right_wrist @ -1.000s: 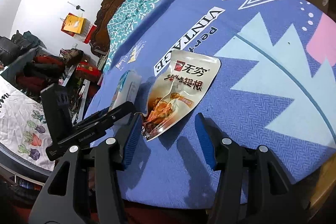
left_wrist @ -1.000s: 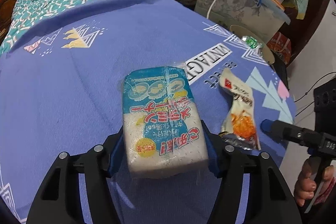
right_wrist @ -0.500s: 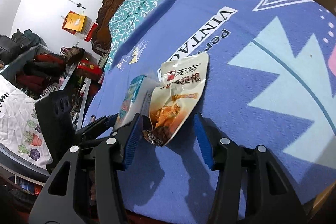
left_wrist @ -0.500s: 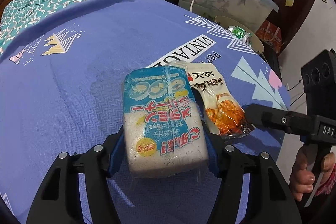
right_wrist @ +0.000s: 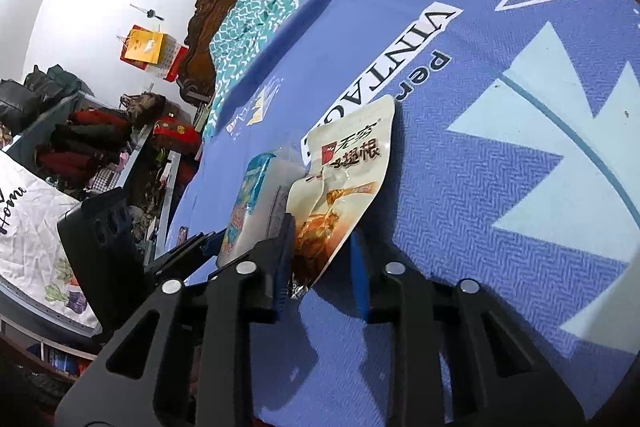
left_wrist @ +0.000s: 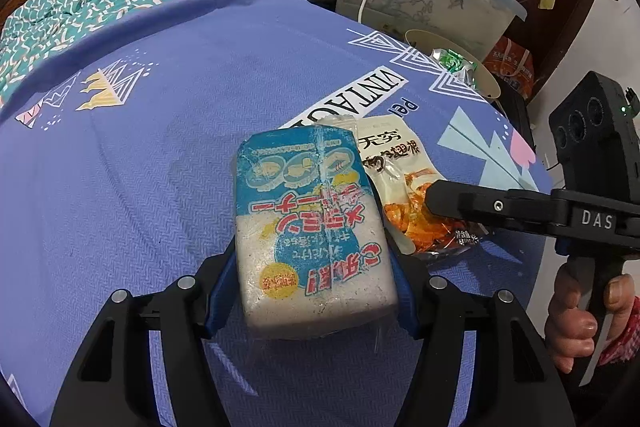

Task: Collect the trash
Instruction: 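Lift the pack with the left tool while the right tool lifts the orange wrapper, then carry pack and orange wrapper over the beige bin and open both tools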

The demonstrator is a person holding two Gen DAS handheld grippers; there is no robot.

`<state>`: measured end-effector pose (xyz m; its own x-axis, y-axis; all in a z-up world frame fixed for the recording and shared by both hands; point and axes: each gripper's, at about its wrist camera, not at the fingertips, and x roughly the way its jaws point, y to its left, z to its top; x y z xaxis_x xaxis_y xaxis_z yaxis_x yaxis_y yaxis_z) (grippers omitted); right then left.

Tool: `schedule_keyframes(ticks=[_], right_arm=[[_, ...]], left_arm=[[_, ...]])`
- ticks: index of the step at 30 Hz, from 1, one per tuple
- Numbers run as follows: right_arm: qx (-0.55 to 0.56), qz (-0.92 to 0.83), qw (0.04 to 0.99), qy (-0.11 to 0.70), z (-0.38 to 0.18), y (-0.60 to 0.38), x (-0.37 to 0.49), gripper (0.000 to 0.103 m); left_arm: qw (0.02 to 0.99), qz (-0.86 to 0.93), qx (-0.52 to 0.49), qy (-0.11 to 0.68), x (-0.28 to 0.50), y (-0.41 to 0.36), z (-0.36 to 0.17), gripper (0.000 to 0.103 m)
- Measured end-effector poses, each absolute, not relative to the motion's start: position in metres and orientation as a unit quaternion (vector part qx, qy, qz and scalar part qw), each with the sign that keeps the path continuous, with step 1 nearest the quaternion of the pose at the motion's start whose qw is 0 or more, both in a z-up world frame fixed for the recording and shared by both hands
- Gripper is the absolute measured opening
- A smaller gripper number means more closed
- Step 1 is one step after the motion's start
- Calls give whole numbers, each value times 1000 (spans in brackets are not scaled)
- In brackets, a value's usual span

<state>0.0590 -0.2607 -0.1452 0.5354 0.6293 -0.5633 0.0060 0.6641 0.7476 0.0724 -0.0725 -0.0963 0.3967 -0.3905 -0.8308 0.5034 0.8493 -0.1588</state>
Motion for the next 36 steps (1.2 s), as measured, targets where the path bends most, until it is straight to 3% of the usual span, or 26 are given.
schedule_keyframes(ticks=[9, 22, 36], right_arm=[[366, 157, 826, 399, -127, -292, 48, 13], [412, 137, 827, 358, -119, -333, 20, 11], [456, 55, 847, 270, -103, -440, 8, 11]], left_arm=[[827, -273, 20, 491, 78, -59, -92, 60], [820, -302, 7, 486, 91, -77, -71, 59], [798, -385, 92, 454, 124, -212, -43, 59]])
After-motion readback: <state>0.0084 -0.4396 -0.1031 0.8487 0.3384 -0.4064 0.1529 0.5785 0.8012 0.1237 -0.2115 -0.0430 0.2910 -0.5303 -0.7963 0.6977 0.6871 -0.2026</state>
